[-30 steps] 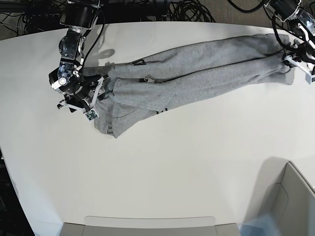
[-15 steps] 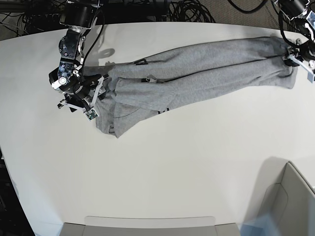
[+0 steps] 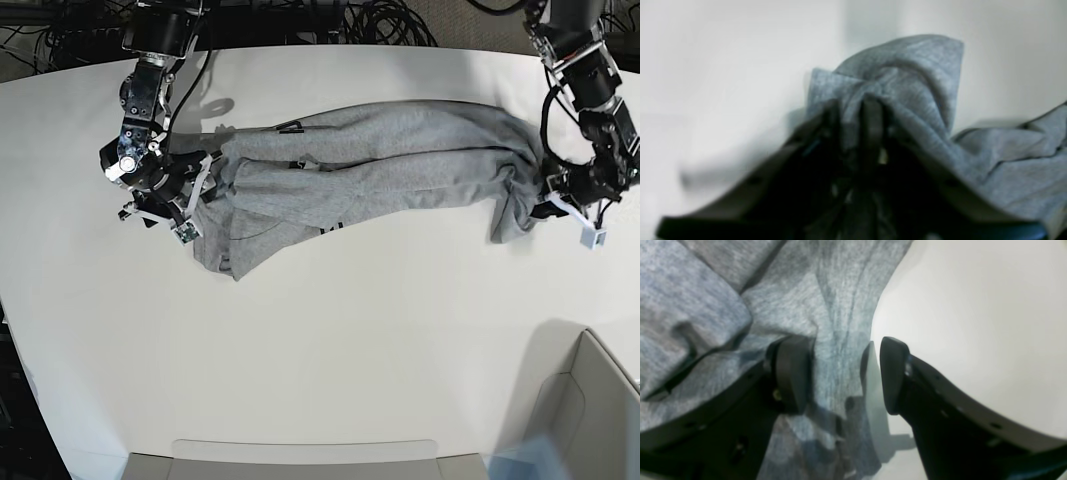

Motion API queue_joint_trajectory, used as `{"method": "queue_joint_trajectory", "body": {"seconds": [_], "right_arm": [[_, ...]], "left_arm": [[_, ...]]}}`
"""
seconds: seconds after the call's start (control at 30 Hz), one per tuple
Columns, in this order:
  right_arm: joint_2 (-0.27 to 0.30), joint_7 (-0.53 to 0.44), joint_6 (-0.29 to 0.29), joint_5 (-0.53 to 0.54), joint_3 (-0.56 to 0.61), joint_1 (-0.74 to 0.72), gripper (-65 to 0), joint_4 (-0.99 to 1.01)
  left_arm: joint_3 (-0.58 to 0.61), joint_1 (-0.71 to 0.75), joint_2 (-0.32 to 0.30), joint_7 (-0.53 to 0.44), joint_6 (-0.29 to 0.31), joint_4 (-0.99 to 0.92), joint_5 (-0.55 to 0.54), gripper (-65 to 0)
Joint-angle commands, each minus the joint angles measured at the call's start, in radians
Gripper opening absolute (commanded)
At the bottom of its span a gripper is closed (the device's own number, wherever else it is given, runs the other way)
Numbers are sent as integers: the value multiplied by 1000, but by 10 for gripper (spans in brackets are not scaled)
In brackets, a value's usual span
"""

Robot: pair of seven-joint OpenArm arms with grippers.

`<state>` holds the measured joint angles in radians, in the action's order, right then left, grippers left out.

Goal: Fold the T-shirt properly
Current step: 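Open the left gripper and reposition it at the strip end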

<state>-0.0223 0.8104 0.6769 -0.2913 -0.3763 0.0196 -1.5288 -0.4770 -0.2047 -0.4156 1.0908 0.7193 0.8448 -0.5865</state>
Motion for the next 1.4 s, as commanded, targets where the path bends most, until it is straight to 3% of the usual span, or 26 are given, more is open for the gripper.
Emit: {"method": "queue_joint_trajectory", "body": {"seconds": [0.0,0.03,0.23,0.4,0.7,0.87,1.0,1.37], "right_arm": [[-1,82,21,-53,1,16,-312,15],[-1,82,21,-53,1,16,-312,14],[-1,82,21,-55,-3,18,-312,12],[-1,82,21,-55,-3,18,-312,11],[-11,83,21,-55,3,10,-312,11],[-3,83,21,-55,0,10,-312,11],[-3,83,21,-55,-2,13,-312,9],[-3,83,21,-55,0,16,-312,9]], "left_arm": [[36,7,21,122,-21,-63,130,-624],[44,-11,16,121,-21,-95,152,-650],[-4,-22,-2,58,-21,-147,248,-650],[-179,-2,-110,58,-21,-149,260,-650],[-262,-2,-233,58,-21,-149,260,-650],[-279,-3,-237,62,-21,-149,260,-650],[-286,-8,-277,122,-21,-146,256,-650],[-286,-2,-277,187,-21,-85,256,-650]]}}
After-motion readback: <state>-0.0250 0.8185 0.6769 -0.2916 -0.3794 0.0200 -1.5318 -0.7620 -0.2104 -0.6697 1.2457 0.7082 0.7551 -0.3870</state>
